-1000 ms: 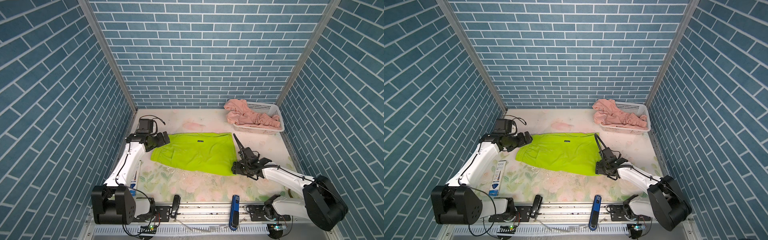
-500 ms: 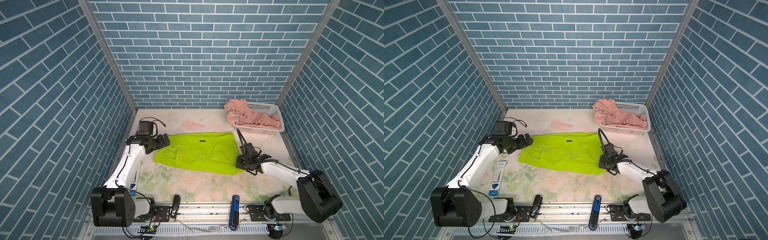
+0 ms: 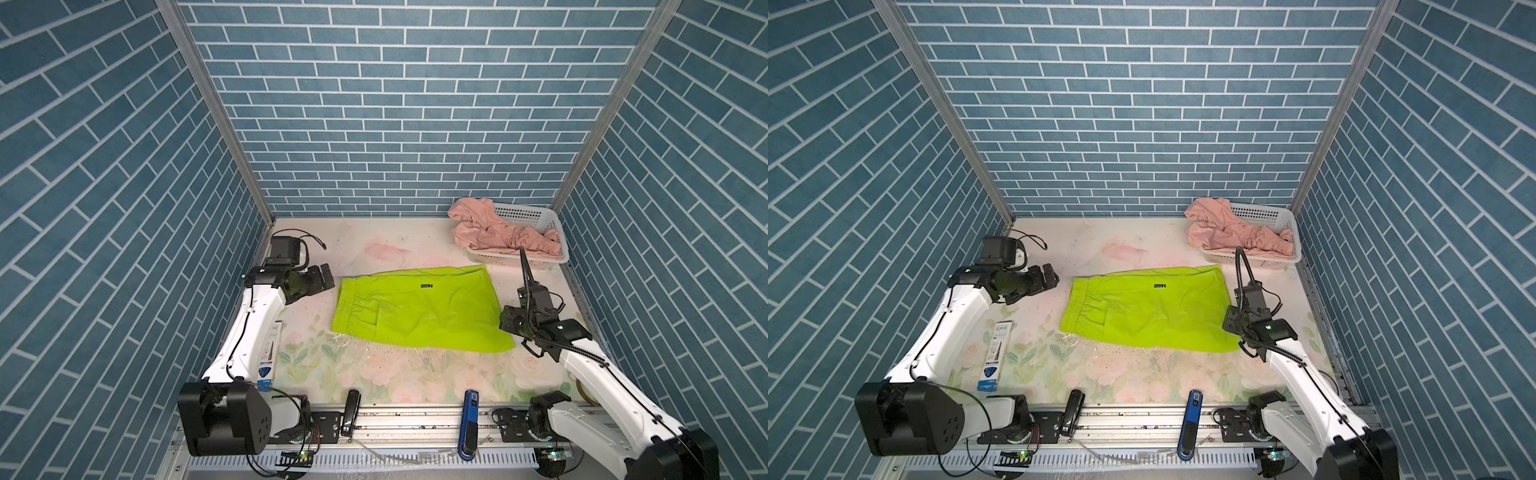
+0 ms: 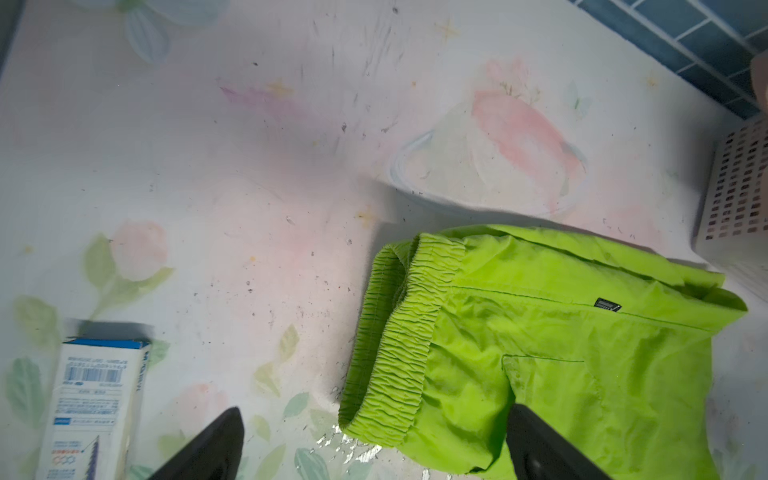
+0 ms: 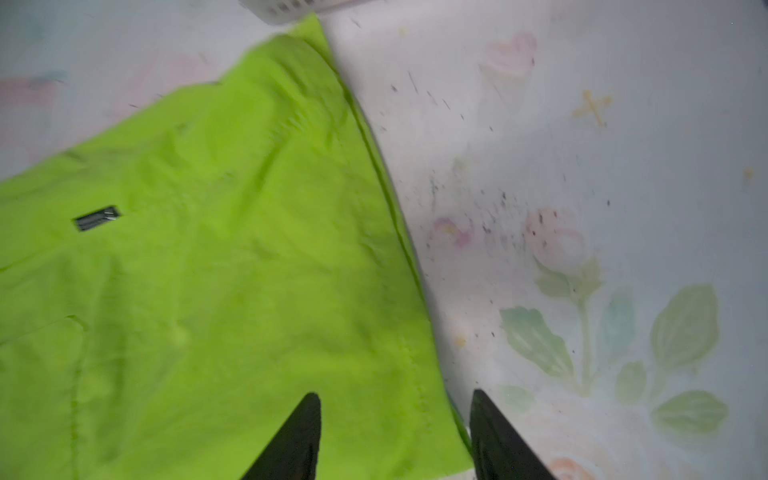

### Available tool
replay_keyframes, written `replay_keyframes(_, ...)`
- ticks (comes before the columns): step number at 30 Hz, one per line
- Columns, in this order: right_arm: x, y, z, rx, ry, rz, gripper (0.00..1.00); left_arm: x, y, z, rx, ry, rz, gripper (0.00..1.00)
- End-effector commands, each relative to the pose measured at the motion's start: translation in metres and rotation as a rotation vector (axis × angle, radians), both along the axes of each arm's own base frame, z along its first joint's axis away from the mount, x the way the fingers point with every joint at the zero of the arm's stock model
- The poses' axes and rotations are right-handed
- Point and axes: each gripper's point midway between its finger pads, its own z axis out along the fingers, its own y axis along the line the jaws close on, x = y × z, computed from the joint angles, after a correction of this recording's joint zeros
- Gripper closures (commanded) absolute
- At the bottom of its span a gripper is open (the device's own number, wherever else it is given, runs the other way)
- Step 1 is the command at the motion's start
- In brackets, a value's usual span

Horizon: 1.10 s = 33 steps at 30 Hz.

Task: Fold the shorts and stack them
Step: 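Reach the right gripper across to the waistband end and grasp it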

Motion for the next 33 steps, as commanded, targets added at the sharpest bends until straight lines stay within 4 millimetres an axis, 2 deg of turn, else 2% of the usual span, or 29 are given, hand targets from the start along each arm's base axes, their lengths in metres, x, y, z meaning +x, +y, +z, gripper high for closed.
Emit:
replay_keyframes(1,0.007,0.053,0.039,0.004,-0.136,0.273,0.4,-0.011,0.028,0.016,-0.026,-0.01,0.064,0.0)
replay_keyframes(4,0.008,0.13,0.051,-0.031,-0.214,0.539,0.38,-0.016,0.042,0.022,-0.048,-0.023,0.09,0.0)
replay_keyframes(7,0.006,0.207,0.053,-0.148,-0.232,0.73,0.37,-0.016,0.043,0.024,-0.082,-0.028,0.065,0.0)
replay_keyframes(11,-0.013,0.315,0.039,-0.271,-0.292,1.02,0.31,-0.018,0.049,0.026,-0.221,-0.043,0.095,0.0)
replay_keyframes(14,-0.029,0.368,0.024,-0.341,-0.323,1.166,0.29,-0.024,0.06,0.027,-0.223,-0.064,0.138,0.0)
replay_keyframes(17,-0.038,0.4,0.01,-0.397,-0.359,1.251,0.25,-0.03,0.068,0.026,-0.194,-0.05,0.165,0.0)
replay_keyframes(21,-0.038,0.426,-0.018,-0.456,-0.356,1.309,0.23,-0.035,0.077,0.02,-0.197,-0.047,0.197,0.0)
replay_keyframes(25,-0.033,0.444,-0.041,-0.531,-0.359,1.338,0.22,-0.039,0.082,0.015,-0.21,-0.04,0.217,0.0)
replay_keyframes(27,-0.028,0.451,-0.046,-0.546,-0.368,1.329,0.2,-0.04,0.082,0.013,-0.207,-0.043,0.221,0.0)
replay_keyframes(28,-0.026,0.456,-0.042,-0.548,-0.385,1.329,0.2,-0.04,0.081,0.012,-0.208,-0.045,0.222,0.0)
replay_keyframes(29,-0.025,0.459,-0.06,-0.571,-0.365,1.344,0.2,-0.04,0.081,0.01,-0.212,-0.044,0.222,0.0)
replay_keyframes(33,-0.023,0.471,-0.072,-0.58,-0.362,1.374,0.19,-0.04,0.078,0.002,-0.23,-0.026,0.213,0.0)
